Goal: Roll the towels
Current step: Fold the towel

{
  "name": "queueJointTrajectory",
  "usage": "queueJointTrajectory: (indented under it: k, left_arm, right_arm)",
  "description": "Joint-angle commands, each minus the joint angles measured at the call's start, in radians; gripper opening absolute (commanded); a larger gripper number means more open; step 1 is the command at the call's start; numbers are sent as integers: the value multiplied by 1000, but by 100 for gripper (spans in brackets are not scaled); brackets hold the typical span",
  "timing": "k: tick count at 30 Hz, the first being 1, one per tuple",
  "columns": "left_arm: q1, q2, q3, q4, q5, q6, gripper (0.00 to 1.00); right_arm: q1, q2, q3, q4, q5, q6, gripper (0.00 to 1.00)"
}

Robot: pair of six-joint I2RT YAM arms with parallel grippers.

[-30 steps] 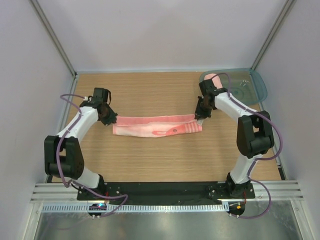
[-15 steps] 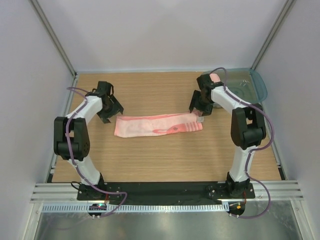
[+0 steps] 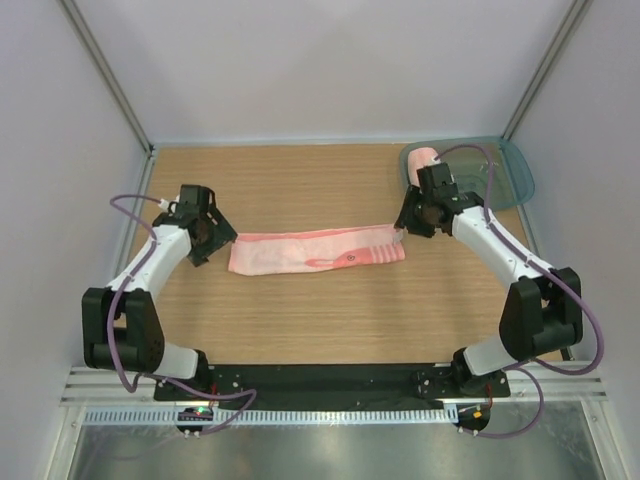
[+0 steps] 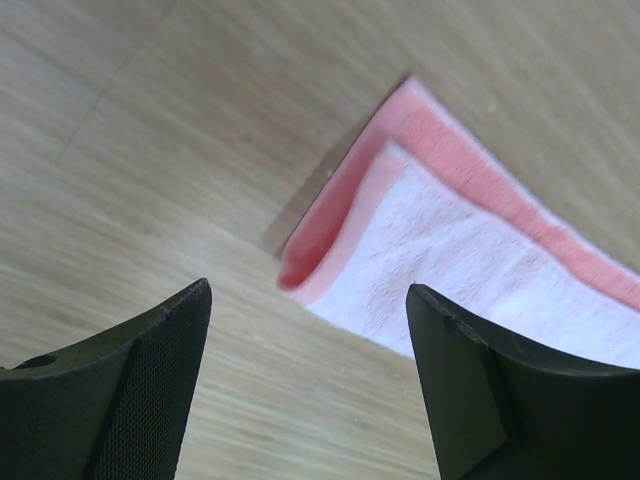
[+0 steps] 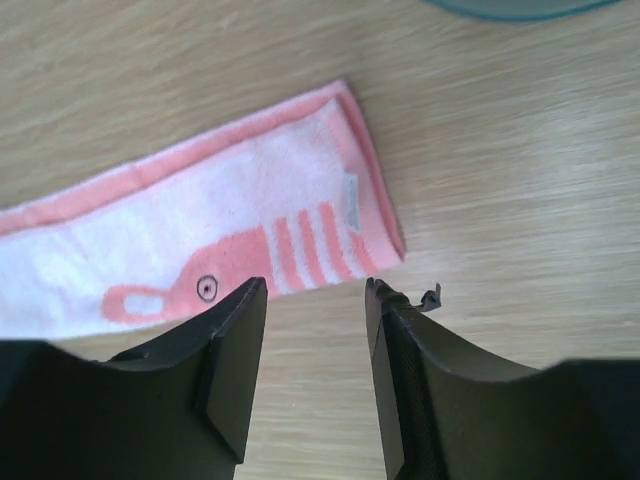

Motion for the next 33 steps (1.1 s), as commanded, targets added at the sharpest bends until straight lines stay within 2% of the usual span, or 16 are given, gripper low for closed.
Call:
queueJointTrajectory:
  k: [1,3,6,9,12,15,16,17,19,26,30,33]
  left_arm:
    - [4,-38,-115,88,83,-3,79]
    - [4,-32,-164,160,114,-3,79]
    - [5,12,-184,217,190,-7,77]
    - [2,69,-193,272,219,-9,74]
    - [2,123,-186,292,215,-7,62]
    - [4,155,-169,287,191,2,39]
    - [4,161,-163,286,180,6,23]
    - [4,170,-147,280,174,8,13]
    - [4,192,-132,258,126,20,0]
    - [4,189,-110,188,5,42,0]
    - [4,167,-118,146,-35,37,0]
    - [2,151,-130,145,-35,29,1]
  right_arm:
    - [12,4,-111,165,-178,17,45]
    - [12,40,-150,245,-293,26,34]
    - [12,97,-173,338,-399,38,26]
    - [12,168,-171,355,-401,40,20]
    - [9,219,-176,328,-345,32,16]
    - [3,229,-205,286,-282,32,14]
    - [0,229,-217,282,-253,38,14]
    - [-5,225,-242,279,-245,41,13]
    - [-5,217,-263,273,-223,51,13]
    - [-6,164,-268,185,-66,29,13]
    - [-6,115,-234,116,64,21,18]
    - [10,50,-217,104,55,15,19]
